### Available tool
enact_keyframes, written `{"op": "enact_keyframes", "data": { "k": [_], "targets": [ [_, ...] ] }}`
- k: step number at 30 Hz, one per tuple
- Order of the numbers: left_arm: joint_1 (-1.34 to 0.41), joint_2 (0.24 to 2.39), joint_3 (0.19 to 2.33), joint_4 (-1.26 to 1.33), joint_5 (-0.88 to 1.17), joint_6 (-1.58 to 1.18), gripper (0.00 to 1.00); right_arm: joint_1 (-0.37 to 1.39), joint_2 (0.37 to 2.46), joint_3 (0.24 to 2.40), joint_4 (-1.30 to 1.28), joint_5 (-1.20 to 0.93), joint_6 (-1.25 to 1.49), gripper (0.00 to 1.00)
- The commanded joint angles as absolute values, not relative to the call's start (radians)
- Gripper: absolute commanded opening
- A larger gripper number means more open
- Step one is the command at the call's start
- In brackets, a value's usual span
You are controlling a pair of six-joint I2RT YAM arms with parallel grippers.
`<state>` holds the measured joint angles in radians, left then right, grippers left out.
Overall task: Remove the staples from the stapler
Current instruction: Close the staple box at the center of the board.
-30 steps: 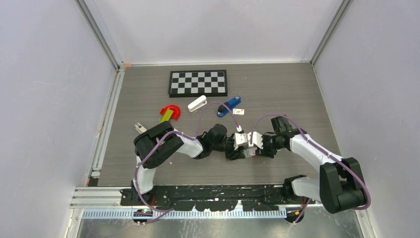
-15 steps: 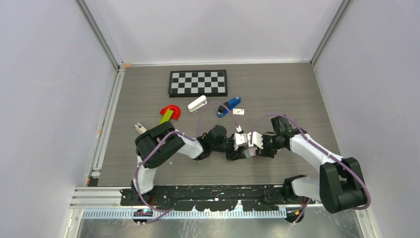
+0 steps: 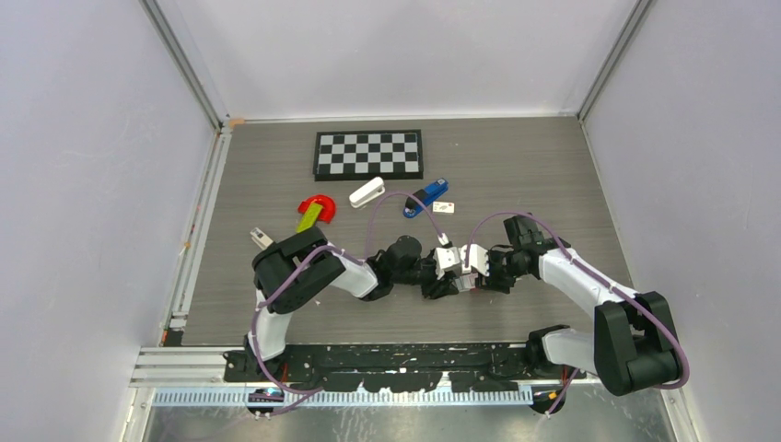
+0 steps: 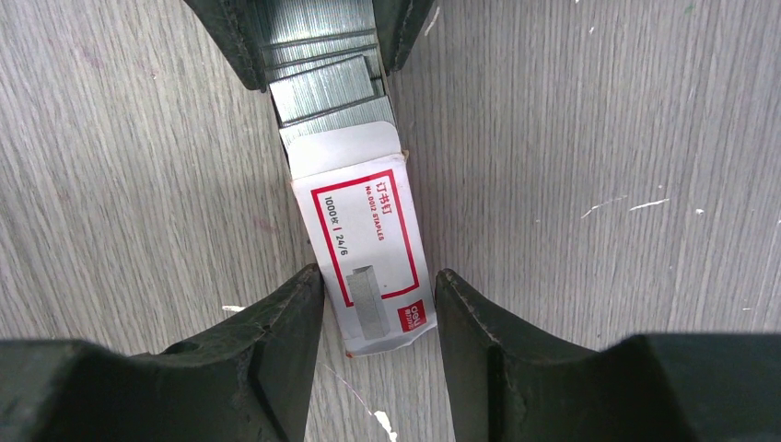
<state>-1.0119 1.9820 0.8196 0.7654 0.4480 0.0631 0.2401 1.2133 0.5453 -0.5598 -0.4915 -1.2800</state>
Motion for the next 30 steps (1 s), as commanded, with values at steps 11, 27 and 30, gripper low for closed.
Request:
{"op": "enact_keyframes", "data": {
  "k": [11,27,30],
  "targets": [
    [-1.056,2.039,0.842,0.579,0.263,-0.041,0.21,0.353,1.247,0.534,-0.578,-0.508,-1.418,0.51],
    [-1.079,2.074,0.854,0.631,0.243,-0.064,0.21,0.363,1.249,0.537,-0.563,-0.53,-1.382,0.47],
    [-1.087,2.085,0.842,0.672,0.245,-0.062,0.21,0.362,1.245,0.535,-0.554,-0.535,-1.367,0.47]
  ]
}}
